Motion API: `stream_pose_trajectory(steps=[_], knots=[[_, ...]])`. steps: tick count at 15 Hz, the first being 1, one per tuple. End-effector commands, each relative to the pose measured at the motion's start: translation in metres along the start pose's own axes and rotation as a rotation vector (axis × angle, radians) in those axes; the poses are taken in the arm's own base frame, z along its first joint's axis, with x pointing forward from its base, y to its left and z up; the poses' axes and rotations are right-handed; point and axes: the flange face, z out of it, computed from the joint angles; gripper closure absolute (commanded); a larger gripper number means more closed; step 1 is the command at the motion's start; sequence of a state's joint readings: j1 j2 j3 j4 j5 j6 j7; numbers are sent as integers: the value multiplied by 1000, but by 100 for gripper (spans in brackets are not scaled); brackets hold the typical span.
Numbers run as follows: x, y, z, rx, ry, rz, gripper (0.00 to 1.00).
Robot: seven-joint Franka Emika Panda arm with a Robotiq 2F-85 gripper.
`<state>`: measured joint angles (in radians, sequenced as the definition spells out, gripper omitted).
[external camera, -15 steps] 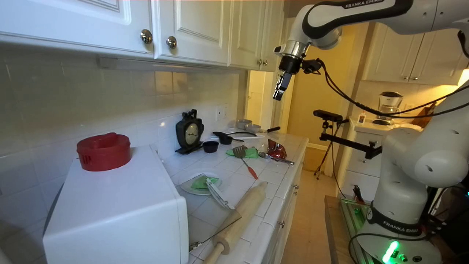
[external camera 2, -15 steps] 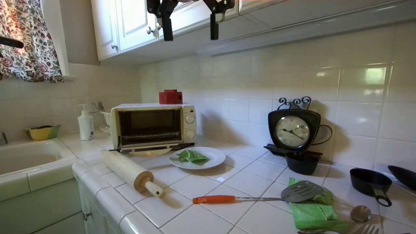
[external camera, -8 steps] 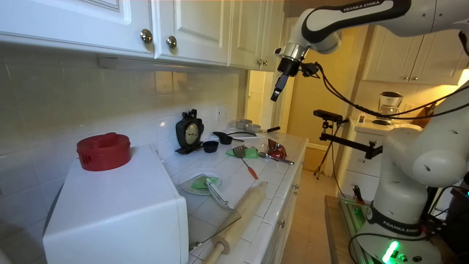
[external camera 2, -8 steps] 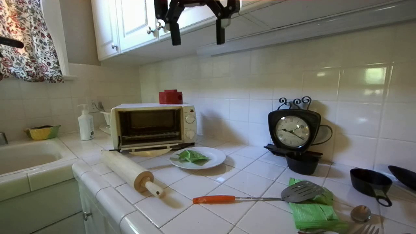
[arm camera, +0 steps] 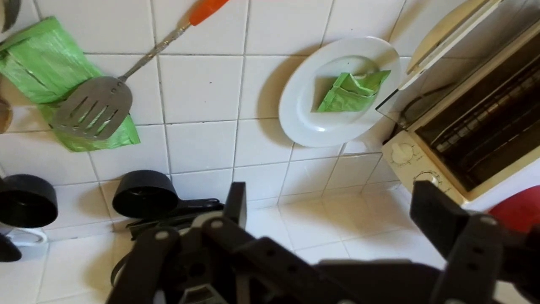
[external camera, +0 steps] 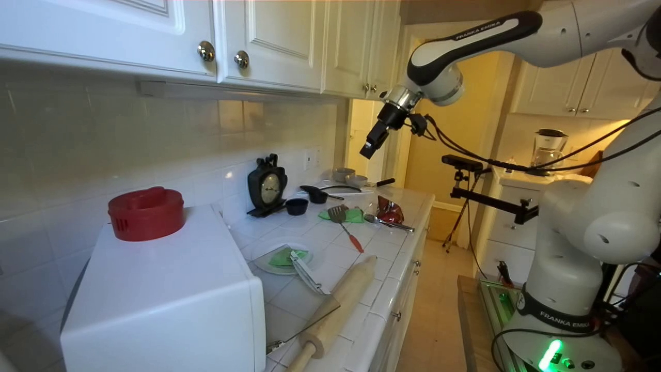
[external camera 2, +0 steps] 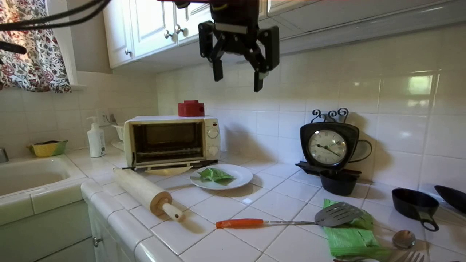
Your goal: Move the green packet from the plate to the mini oven
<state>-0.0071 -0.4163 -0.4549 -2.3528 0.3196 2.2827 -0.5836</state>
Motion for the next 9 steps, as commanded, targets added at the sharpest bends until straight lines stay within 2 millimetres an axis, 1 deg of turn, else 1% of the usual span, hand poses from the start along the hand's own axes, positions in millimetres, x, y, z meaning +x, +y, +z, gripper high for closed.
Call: stream_pose_trajectory(steps=[1,4,6,7,9], knots=[[17,6,48,91,-16,27,0],[26,7,92,147,-64,42,0],[32,6,121,150,-97,45,0],[34,3,134,151,-117,44,0],[40,-9,161,146,-177,22,0]])
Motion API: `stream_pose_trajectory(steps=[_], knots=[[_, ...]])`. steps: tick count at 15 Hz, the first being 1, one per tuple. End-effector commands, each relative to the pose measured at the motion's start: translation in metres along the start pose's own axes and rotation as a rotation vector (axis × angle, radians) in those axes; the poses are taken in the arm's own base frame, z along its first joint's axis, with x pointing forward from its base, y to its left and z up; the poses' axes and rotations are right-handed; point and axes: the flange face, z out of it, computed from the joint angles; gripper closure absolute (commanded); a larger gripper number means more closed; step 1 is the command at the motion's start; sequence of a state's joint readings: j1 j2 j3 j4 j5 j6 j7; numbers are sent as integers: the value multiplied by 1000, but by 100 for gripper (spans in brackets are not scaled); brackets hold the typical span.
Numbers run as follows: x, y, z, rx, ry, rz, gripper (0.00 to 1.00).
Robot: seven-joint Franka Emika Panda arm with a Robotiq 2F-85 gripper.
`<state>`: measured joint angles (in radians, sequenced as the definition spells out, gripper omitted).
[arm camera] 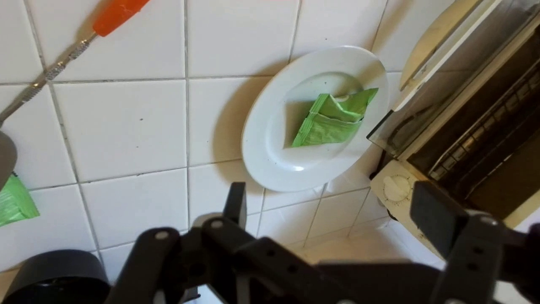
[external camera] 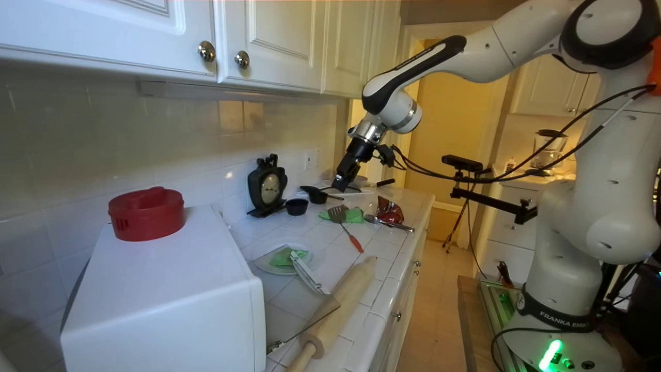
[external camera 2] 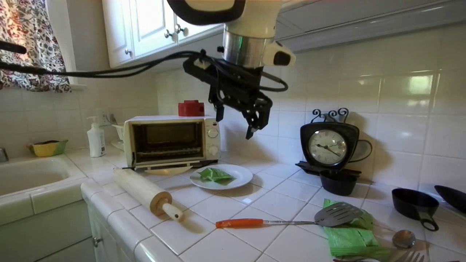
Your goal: Move the green packet from the plate to the mini oven
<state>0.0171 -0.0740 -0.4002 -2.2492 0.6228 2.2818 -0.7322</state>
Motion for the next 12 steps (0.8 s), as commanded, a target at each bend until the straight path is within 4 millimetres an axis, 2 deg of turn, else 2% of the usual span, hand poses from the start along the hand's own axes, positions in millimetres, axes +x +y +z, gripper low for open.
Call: stream_pose_trajectory(steps=[1,2,4,8,12], knots=[[22,-10,39,9,-95,-52,0],[9,-7,27,-3,-52,-23,0],[17,-14,44,1,-82,-42,0],[17,-11,43,-2,-81,-32,0],[25,-14,73,0,-113,-49,0]])
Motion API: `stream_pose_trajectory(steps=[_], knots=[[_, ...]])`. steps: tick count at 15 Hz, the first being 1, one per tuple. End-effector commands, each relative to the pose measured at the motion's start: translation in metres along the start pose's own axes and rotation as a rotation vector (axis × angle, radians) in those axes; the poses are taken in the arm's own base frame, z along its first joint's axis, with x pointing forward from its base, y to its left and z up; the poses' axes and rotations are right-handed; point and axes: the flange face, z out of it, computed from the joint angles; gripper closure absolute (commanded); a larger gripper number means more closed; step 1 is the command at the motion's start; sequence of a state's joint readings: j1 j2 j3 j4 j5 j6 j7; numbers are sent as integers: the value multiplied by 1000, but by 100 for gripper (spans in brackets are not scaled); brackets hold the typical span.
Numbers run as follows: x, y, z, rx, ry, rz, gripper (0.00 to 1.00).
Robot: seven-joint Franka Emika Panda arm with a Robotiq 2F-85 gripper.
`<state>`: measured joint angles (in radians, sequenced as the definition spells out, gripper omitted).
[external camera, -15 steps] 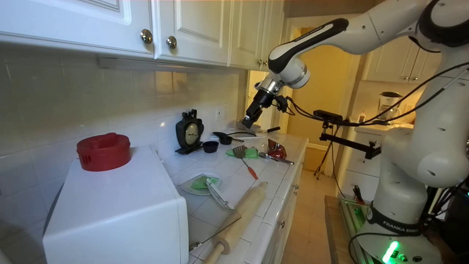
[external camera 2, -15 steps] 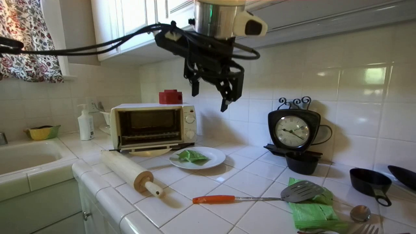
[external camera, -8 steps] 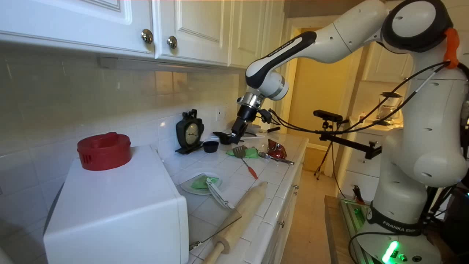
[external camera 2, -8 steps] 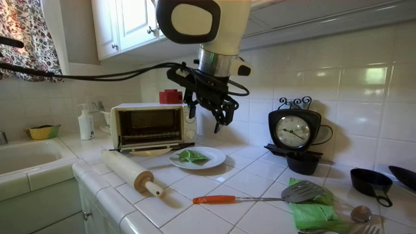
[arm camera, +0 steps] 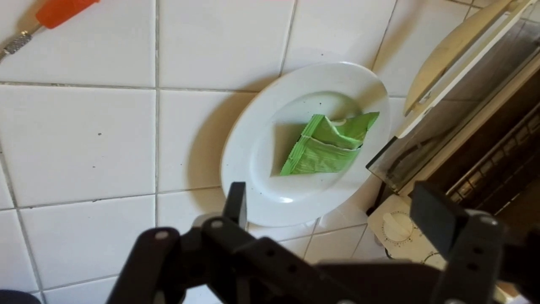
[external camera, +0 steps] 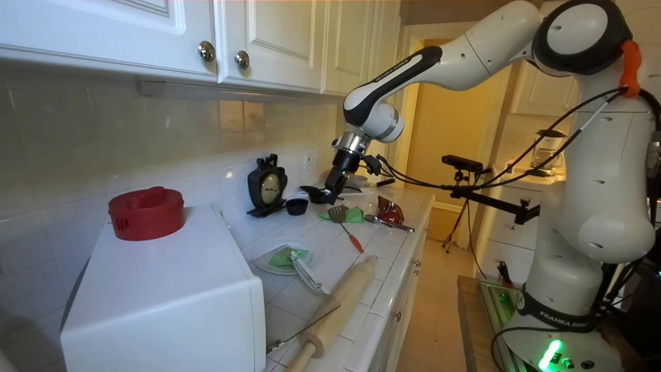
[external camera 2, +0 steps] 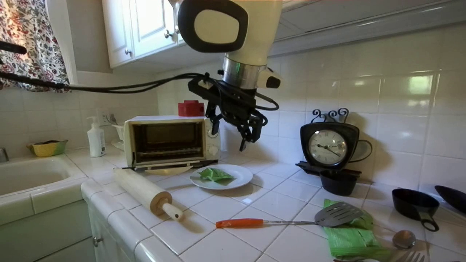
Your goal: Move the green packet from the plate to the mini oven
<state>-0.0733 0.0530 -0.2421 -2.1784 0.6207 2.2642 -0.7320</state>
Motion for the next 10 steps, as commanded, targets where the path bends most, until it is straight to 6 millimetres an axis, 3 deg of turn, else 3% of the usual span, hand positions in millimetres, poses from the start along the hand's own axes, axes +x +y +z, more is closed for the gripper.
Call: stream_pose_trajectory(steps=[1,10], knots=[[10,-1,29,-3,-20,-9,0],[21,27,102,31,12,52,0]])
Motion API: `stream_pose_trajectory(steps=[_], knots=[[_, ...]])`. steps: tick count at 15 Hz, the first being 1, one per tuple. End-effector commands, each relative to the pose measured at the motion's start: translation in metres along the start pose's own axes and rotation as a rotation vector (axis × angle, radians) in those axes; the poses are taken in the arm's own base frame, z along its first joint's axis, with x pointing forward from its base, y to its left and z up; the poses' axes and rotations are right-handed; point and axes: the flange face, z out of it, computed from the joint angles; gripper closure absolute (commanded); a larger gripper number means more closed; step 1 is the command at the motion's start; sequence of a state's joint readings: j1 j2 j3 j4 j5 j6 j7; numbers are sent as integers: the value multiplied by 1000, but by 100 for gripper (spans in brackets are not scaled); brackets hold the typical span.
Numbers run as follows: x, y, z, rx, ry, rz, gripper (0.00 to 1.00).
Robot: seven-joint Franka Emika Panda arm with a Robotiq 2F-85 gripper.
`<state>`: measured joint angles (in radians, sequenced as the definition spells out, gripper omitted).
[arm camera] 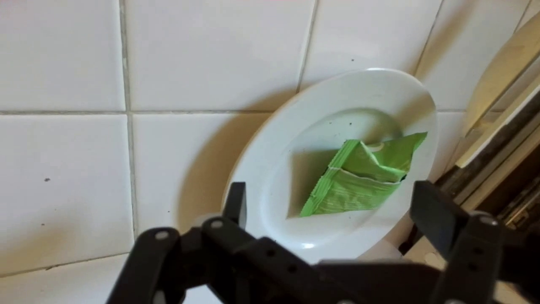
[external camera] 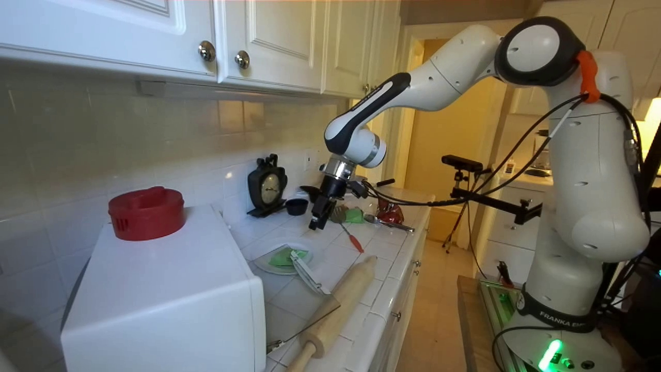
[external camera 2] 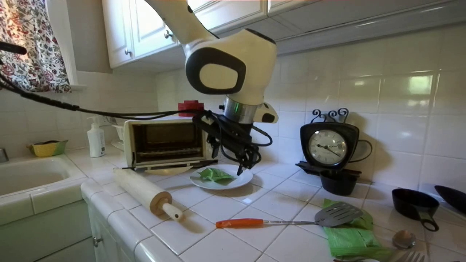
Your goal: Move the green packet from the plate to the mini oven
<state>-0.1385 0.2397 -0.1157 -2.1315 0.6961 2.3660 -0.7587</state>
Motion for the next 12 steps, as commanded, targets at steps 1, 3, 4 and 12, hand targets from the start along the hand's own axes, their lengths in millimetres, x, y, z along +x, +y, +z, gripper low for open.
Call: stream_pose_trajectory(steps=[1,3,4,12], knots=[[17,17,23,33,68,31,0],[26,22,28,52,109,38,0],[31,22,30,62,121,38,0],[72,-29,56,94,94,-74,0]])
